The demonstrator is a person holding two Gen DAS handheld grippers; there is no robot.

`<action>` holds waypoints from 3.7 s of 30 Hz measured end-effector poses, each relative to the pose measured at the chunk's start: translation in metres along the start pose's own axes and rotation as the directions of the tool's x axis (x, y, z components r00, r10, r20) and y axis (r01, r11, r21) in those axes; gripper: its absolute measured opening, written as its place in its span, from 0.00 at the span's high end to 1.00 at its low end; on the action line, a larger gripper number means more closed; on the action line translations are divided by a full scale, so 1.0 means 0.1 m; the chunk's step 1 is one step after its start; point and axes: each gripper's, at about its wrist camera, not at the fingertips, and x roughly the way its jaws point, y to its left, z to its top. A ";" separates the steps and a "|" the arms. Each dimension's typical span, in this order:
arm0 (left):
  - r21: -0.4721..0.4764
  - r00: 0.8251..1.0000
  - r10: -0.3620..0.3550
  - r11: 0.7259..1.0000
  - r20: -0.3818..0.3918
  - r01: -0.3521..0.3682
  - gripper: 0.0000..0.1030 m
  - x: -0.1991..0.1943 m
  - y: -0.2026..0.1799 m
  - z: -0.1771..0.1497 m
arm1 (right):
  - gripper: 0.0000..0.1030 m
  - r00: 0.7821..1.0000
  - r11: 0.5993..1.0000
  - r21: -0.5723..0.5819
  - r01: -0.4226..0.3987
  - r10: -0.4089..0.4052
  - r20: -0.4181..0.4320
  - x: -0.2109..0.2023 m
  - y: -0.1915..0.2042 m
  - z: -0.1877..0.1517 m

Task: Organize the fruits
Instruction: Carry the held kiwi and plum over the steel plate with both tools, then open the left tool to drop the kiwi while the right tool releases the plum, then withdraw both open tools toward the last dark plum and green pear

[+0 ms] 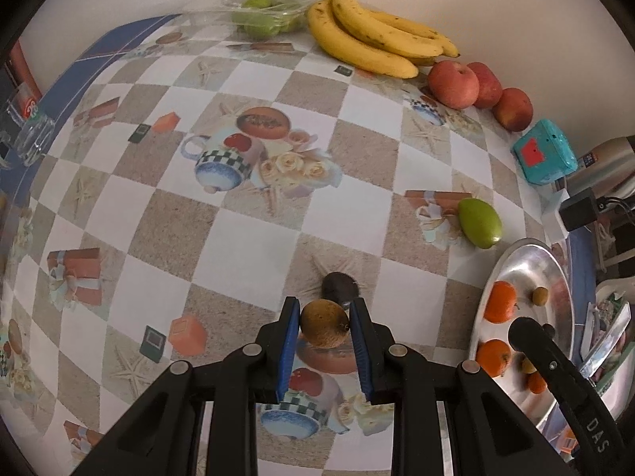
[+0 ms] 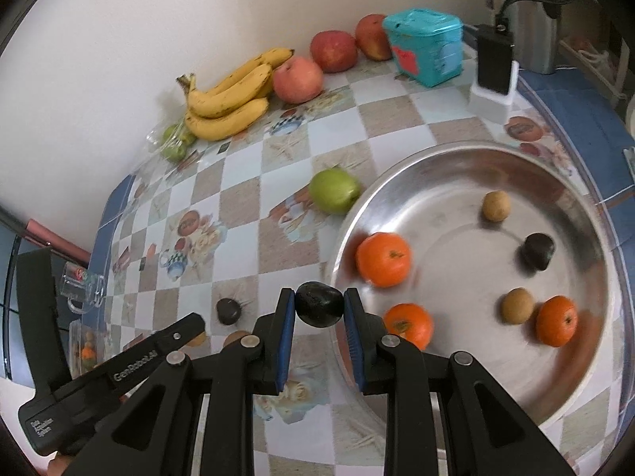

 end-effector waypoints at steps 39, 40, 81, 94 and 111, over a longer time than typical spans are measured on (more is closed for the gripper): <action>0.329 0.994 -0.099 0.938 -0.049 0.109 0.73 0.21 -1.49 -0.23 | 0.75 0.991 0.970 0.214 0.118 -0.130 0.041 -0.12 -1.10 0.18; 0.327 0.994 -0.097 0.939 -0.050 0.108 0.73 0.22 -1.49 -0.23 | 0.75 0.991 0.969 0.214 0.120 -0.131 0.038 -0.11 -1.10 0.18; 0.310 0.996 -0.078 0.947 -0.050 0.090 0.61 0.20 -1.39 -0.30 | 0.63 0.982 0.972 0.133 0.191 -0.190 -0.019 0.00 -0.96 0.19; 0.249 0.995 -0.092 0.964 -0.025 0.096 0.58 0.06 -1.23 -0.21 | 0.58 0.979 0.973 0.123 0.195 -0.200 0.034 -0.25 -0.91 0.22; 0.074 1.000 -0.025 0.997 0.011 0.024 0.45 0.01 -0.77 -0.05 | 0.58 0.978 0.976 0.065 0.209 -0.210 0.007 -0.16 -0.77 0.19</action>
